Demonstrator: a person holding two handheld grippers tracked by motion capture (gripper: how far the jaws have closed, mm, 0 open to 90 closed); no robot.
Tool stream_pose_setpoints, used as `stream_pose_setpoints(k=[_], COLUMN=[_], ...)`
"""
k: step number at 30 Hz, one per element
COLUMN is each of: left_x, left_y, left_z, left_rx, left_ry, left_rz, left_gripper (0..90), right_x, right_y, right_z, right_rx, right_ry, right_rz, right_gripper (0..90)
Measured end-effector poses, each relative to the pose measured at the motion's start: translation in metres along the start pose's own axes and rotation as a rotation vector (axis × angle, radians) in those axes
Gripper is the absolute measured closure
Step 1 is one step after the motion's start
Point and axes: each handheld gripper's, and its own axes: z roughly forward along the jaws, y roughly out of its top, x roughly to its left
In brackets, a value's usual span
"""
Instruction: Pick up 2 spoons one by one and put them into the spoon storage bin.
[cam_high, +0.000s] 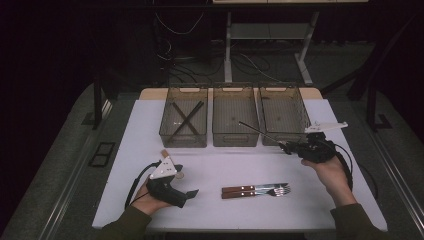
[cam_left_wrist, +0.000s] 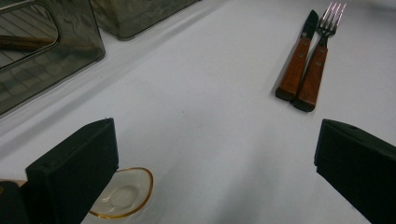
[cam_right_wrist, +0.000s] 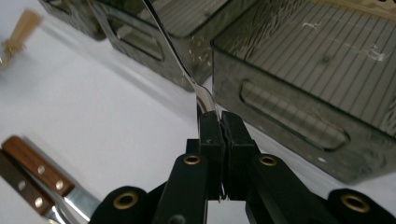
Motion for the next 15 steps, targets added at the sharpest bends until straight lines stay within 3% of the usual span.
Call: stream_pose_setpoints(k=[4,7,15], left_x=[0.000,0.000,-0.001], left_y=[0.000,-0.001,-0.001], left_z=[0.001,0.001,0.001], left_rx=[-0.014,-0.019,-0.023], left_ry=[0.008,0.009,0.000], left_rz=[-0.018,-0.009,0.005], left_gripper=[0.0,0.0,0.0], right_x=[0.004,0.006,0.009], right_y=[0.011,0.019,0.044], right_z=[0.006,0.012,0.033], right_rx=[-0.004,-0.005,-0.008], right_ry=[-0.015,-0.039,-0.050], right_rz=[0.015,0.023,0.063], right_gripper=[88.2,88.2,88.1])
